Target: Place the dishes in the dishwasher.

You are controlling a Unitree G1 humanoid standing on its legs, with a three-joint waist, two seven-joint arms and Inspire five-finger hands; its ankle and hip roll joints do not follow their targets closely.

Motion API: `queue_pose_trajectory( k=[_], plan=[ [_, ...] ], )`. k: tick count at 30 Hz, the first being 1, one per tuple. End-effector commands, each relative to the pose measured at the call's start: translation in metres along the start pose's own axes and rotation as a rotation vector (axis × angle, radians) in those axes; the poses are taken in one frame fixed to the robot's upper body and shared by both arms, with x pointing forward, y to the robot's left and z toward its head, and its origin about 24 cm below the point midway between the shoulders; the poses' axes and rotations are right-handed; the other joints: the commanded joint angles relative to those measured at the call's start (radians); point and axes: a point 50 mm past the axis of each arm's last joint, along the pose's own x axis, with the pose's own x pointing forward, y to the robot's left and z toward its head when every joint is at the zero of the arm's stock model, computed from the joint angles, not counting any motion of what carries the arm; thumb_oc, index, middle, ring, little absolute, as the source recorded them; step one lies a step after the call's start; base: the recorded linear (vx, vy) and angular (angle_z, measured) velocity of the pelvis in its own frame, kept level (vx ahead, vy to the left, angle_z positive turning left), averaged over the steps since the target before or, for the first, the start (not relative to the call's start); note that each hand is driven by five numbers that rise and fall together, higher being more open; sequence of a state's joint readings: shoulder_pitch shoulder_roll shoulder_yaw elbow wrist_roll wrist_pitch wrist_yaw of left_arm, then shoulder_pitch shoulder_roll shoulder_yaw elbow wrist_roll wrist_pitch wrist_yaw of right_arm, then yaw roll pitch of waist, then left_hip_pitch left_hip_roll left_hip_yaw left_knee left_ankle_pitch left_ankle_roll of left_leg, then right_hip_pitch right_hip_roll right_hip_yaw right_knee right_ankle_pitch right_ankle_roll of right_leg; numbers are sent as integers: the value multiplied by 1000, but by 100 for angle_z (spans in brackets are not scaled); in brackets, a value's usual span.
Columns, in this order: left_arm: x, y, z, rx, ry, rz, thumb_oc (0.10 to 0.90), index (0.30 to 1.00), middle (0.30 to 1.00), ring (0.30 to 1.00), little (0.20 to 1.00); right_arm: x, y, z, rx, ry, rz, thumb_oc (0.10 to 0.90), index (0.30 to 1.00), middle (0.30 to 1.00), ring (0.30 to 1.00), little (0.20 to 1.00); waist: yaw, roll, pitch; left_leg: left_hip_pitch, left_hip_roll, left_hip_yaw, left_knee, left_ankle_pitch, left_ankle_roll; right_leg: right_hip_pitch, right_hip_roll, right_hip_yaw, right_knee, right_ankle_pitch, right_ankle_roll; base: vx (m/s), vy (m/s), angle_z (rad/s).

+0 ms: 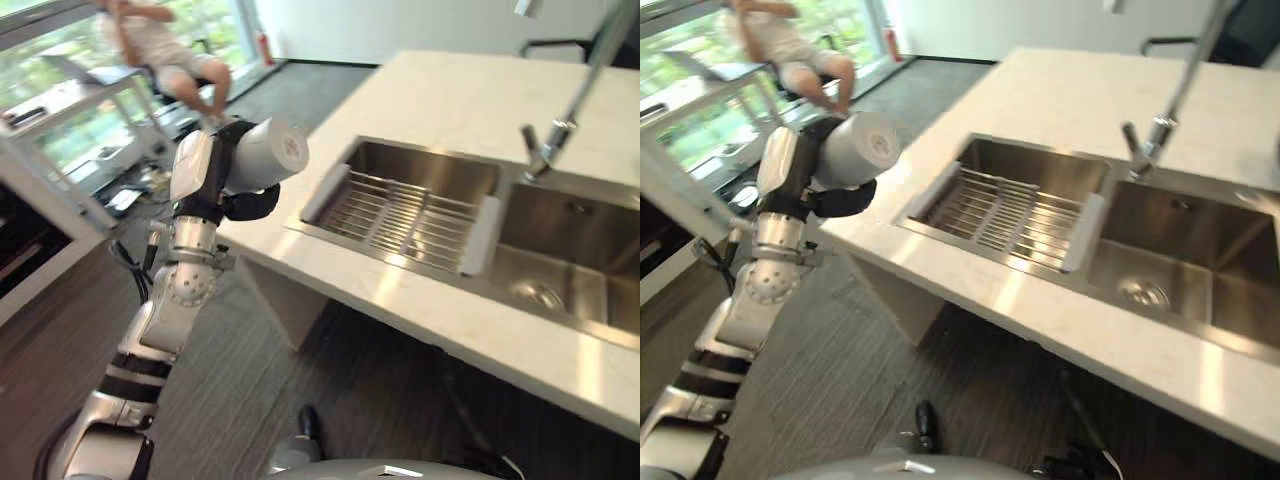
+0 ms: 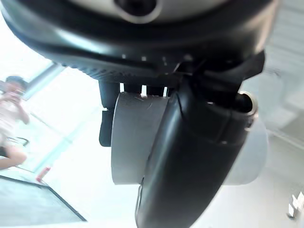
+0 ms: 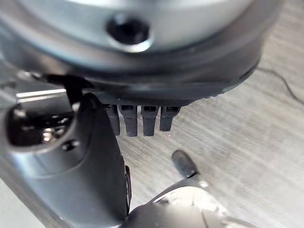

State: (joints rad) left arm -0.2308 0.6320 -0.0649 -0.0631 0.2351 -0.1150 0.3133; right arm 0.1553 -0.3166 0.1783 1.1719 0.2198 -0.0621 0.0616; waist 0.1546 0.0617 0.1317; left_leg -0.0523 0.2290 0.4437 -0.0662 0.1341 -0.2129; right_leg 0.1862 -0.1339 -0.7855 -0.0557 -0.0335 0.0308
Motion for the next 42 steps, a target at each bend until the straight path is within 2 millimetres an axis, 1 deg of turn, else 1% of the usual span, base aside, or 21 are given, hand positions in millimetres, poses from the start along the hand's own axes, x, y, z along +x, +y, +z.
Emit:
queue_pose_trajectory(
  k=[1,5,6,7,9,12,13,14,15,17,18,19,21,22,24,25,26,28,31,37,42],
  plan=[
    [1,51,7,-156,-82,145,400,300,300,300,300,0,8,-13,-68,81,34,800,900,900,900,900,-2,39,2,55,90,-109,59,97,-37,-37,-58,76,-32,-35,85,-316,114,69],
    [-15,48,0,-229,-33,144,400,300,300,300,300,0,9,-11,-59,75,39,800,900,900,900,900,-16,31,-17,102,110,-74,87,70,-37,-52,-87,9,-30,-13,85,-267,97,91],
    [-26,47,-5,-249,1,139,400,300,300,300,300,1,10,-10,-20,64,35,800,900,900,900,900,-22,18,-32,151,141,9,100,54,-38,-71,-129,-67,-24,18,84,-225,121,99],
    [-28,47,-5,-250,4,137,400,300,300,300,300,0,9,-11,-22,67,35,800,900,900,900,900,-27,19,-34,152,138,6,99,53,-37,-68,-131,-71,-25,20,87,-346,204,218],
    [-43,42,-11,-298,60,121,400,300,300,300,300,-1,9,-17,34,77,27,800,900,900,900,900,-50,13,-51,203,160,88,92,44,-39,-78,-203,-176,-14,84,98,-362,380,202],
    [-51,38,-14,-313,91,86,400,300,300,300,300,-3,10,-24,61,97,21,800,900,900,900,900,-64,18,-62,213,150,81,71,23,-27,-71,-252,-226,23,117,117,-213,430,97],
    [-58,35,-15,-332,117,73,400,300,300,300,300,-5,12,-33,73,131,10,800,900,900,900,900,-72,19,-71,200,115,71,36,-71,10,-64,-314,-254,56,147,144,-156,558,190],
    [-60,35,-18,-317,135,74,400,300,300,300,300,-4,11,-33,66,137,6,800,900,900,900,900,-69,15,-67,189,90,39,37,-98,22,-62,-339,-243,75,164,154,-192,802,200],
    [-63,38,-20,-281,147,72,400,300,300,300,300,-6,10,-40,57,160,3,800,900,900,900,900,-72,-1,-59,184,42,1,30,-138,52,-44,-400,-255,123,193,180,-89,579,162],
    [-65,40,-20,-251,151,55,400,300,300,300,300,-8,18,-46,89,170,21,800,900,900,900,900,-93,-28,-42,174,-21,-63,24,-177,92,-57,-464,-166,218,230,209,-52,460,135],
    [-63,39,-20,-232,143,41,400,300,300,300,300,-7,21,-42,98,154,35,800,900,900,900,900,-113,-36,-31,170,-41,-101,16,-184,100,-84,-455,-58,255,235,213,-10,370,130],
    [-58,37,-18,-220,124,25,400,300,300,300,300,-4,24,-33,90,123,49,800,900,900,900,900,-129,-47,-20,166,-63,-146,10,-187,111,-126,-425,94,280,222,211,46,290,132],
    [-46,27,-12,-240,82,-23,400,300,300,300,300,0,25,-18,107,77,56,800,900,900,900,900,-140,-57,-15,159,-96,-216,7,-187,126,-162,-330,307,269,135,188,64,222,150],
    [-46,27,-12,-240,82,-23,400,300,300,300,300,0,25,-18,107,77,56,800,900,900,900,900,-140,-57,-15,159,-96,-216,7,-187,126,-162,-330,307,269,135,188,-3,172,198],
    [-32,9,-3,-278,36,-89,400,300,300,300,300,2,29,-6,153,40,61,800,900,900,900,900,-156,-70,1,130,-133,-316,20,-168,145,-169,-210,395,236,56,142,10,117,215],
    [-32,9,-3,-278,36,-89,400,300,300,300,300,2,29,-6,153,40,61,800,900,900,900,900,-156,-70,1,130,-133,-316,20,-168,145,-169,-210,395,236,56,142,115,85,203],
    [-23,-5,6,-303,2,-143,400,300,300,300,300,4,34,4,168,8,78,800,900,900,900,900,-158,-87,17,131,-167,-408,8,-157,150,-173,-145,438,212,41,146,122,44,232],
    [-17,-21,13,-330,-15,-198,400,300,300,300,300,5,41,18,120,-35,109,800,900,900,900,900,-138,-121,33,131,-194,-506,8,-150,148,-145,-117,414,165,55,150,143,-33,392],
    [-18,-22,9,-323,2,-198,400,300,300,300,300,6,43,29,47,-75,131,800,900,900,900,900,-102,-153,22,107,-199,-513,9,-148,139,-79,-124,324,108,65,155,55,-130,236],
    [-26,-28,3,-365,54,-213,400,300,300,300,300,6,50,67,-3,-198,165,800,900,900,900,900,-79,-163,-26,90,-172,-490,13,-145,105,-33,-102,295,4,70,152,79,-85,34],
    [-31,-29,2,-376,65,-211,400,300,300,300,300,4,52,73,-12,-232,180,800,900,900,900,900,-97,-154,-49,105,-150,-443,13,-150,97,-31,-88,328,-31,66,144,60,-53,-39]
  ],
)
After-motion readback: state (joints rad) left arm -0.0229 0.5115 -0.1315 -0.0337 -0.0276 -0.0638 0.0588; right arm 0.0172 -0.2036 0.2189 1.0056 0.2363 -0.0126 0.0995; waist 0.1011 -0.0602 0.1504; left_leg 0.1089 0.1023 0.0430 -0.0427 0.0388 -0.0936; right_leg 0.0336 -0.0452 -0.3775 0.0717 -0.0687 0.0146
